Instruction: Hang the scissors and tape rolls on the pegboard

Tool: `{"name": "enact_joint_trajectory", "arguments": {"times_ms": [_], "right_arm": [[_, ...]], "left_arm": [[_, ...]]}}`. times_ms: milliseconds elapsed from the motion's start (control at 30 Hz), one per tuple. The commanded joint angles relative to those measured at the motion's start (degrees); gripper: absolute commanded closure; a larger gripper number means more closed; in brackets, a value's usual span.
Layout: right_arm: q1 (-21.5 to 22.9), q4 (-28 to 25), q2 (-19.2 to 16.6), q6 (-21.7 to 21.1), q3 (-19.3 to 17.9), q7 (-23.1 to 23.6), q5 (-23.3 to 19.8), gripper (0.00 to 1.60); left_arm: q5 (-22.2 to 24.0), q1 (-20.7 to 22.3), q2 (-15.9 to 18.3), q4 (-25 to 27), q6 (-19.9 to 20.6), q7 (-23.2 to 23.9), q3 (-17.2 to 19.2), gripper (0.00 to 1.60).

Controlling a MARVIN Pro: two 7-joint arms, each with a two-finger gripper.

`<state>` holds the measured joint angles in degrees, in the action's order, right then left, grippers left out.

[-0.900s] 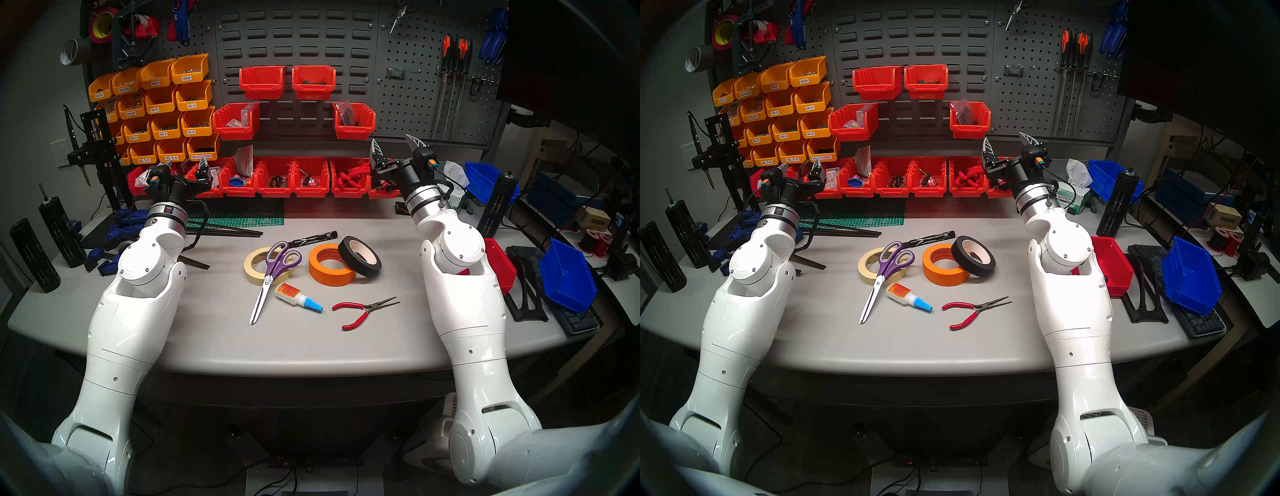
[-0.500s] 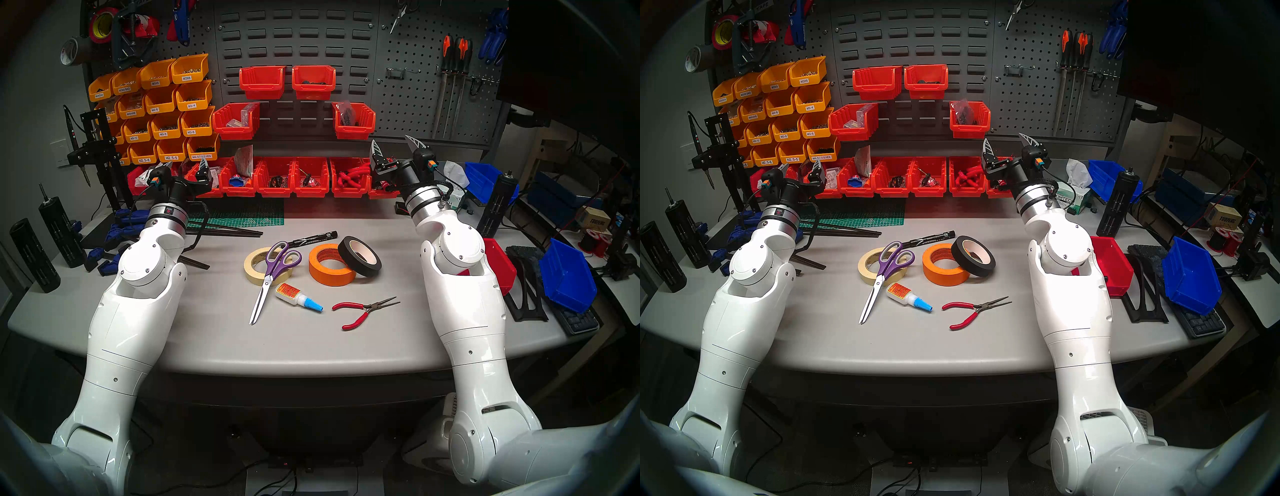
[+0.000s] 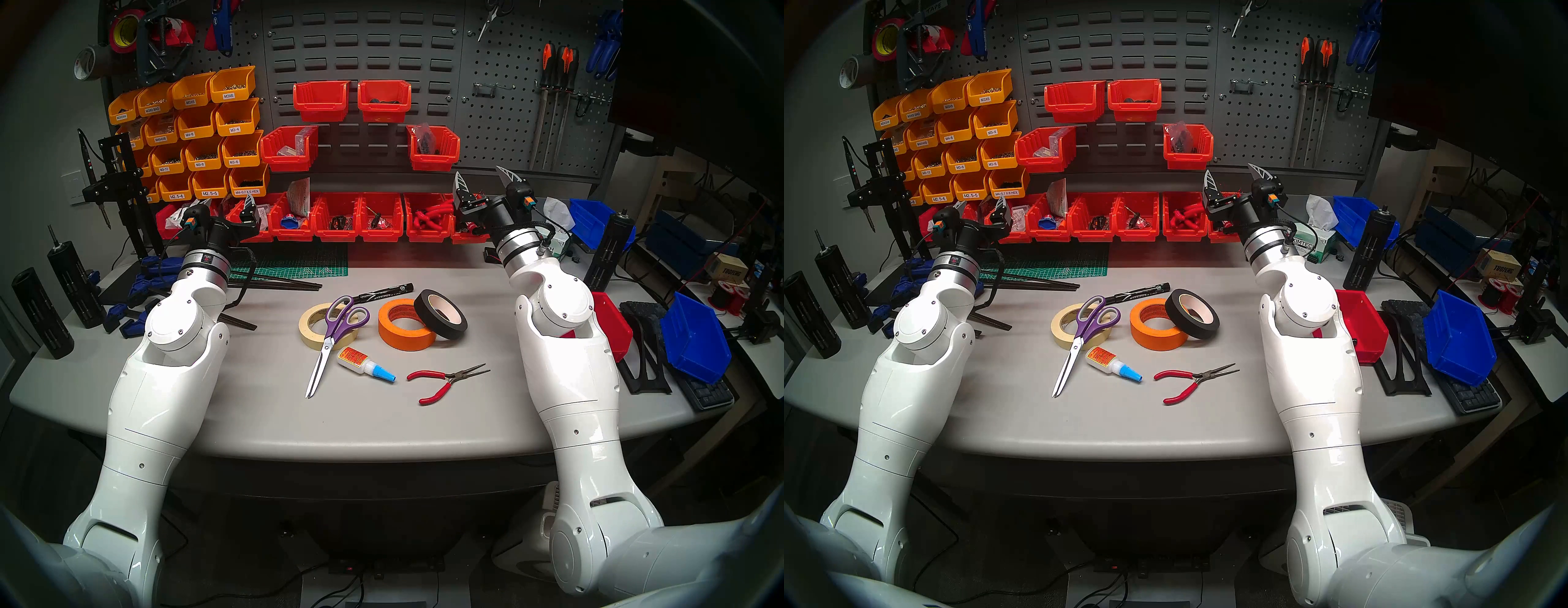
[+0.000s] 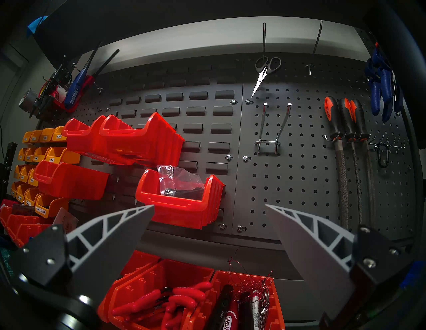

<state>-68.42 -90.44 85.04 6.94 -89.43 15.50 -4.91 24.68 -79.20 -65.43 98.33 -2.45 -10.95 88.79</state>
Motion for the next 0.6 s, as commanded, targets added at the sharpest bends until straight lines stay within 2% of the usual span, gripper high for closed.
{"name": "enact_joint_trajectory", "arguments": {"times_ms": [0, 567], "right_arm": [[1.18, -2.52, -0.27, 0.04, -0.06, 0.37, -0.14, 0.0], [-0.03, -4.86, -1.6, -2.16, -0.83, 3.29, -1.11, 0.0]], "left_arm": [[-0.02, 1.77, 0.02, 1.47, -0.61, -0.03, 0.38, 0.0], [-0.03, 1.77, 0.0, 1.47, -0.6, -0.01, 0.39, 0.0]]}}
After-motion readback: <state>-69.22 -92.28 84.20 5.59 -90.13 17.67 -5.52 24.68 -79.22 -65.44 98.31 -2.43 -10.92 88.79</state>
